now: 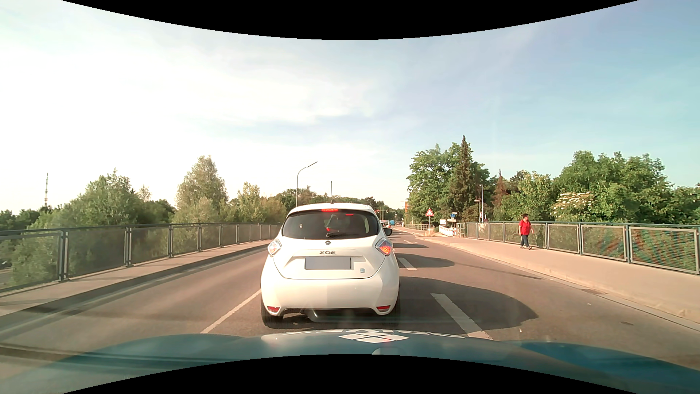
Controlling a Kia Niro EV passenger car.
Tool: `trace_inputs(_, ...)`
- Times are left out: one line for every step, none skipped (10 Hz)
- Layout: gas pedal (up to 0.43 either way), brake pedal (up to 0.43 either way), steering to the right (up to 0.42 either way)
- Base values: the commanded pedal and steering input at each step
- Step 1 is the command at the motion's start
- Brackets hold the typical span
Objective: Follow the waypoints while adhering to traffic rules and regulations
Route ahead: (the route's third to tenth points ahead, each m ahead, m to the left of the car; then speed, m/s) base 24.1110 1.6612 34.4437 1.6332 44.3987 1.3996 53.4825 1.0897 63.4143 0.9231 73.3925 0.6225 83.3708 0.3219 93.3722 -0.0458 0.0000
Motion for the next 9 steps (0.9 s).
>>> trace_inputs(0.0, 0.262, -0.002)
trace_inputs(0.0, 0.262, -0.002)
trace_inputs(0.0, 0.262, -0.002)
trace_inputs(0.0, 0.262, -0.002)
trace_inputs(0.0, 0.262, -0.002)
trace_inputs(0.0, 0.262, -0.001)
trace_inputs(0.0, 0.262, -0.001)
trace_inputs(0.0, 0.256, -0.001)
trace_inputs(0.0, 0.256, -0.002)
